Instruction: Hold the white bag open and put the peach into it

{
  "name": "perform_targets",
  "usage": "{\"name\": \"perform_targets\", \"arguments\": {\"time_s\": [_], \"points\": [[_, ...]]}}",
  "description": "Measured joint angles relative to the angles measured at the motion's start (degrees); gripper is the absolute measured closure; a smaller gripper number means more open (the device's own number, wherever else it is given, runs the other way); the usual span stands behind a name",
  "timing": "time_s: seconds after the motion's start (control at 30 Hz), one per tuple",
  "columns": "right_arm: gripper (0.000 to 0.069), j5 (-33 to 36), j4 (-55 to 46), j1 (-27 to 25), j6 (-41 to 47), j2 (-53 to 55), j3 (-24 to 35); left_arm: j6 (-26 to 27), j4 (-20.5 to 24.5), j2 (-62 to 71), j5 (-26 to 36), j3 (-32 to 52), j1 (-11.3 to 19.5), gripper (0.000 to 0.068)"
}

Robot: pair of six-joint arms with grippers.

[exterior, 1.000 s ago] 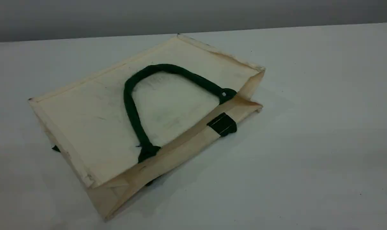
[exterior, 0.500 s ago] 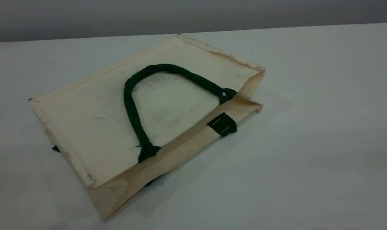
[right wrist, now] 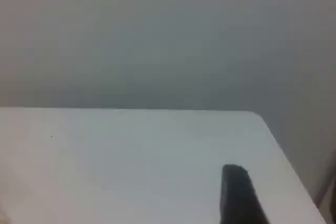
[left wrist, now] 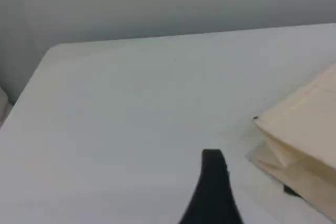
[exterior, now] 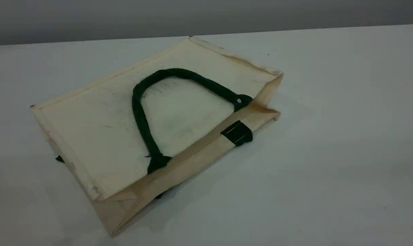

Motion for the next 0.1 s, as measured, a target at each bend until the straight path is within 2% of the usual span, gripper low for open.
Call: {"name": "perform_targets", "arguments": {"time_s": [0.1], "points": [[0.0359,0.0,0.0,0.0,0.0,0.0,0.0,0.0,0.0,0.0,0.0,0.0,0.0,0.0162]]}}
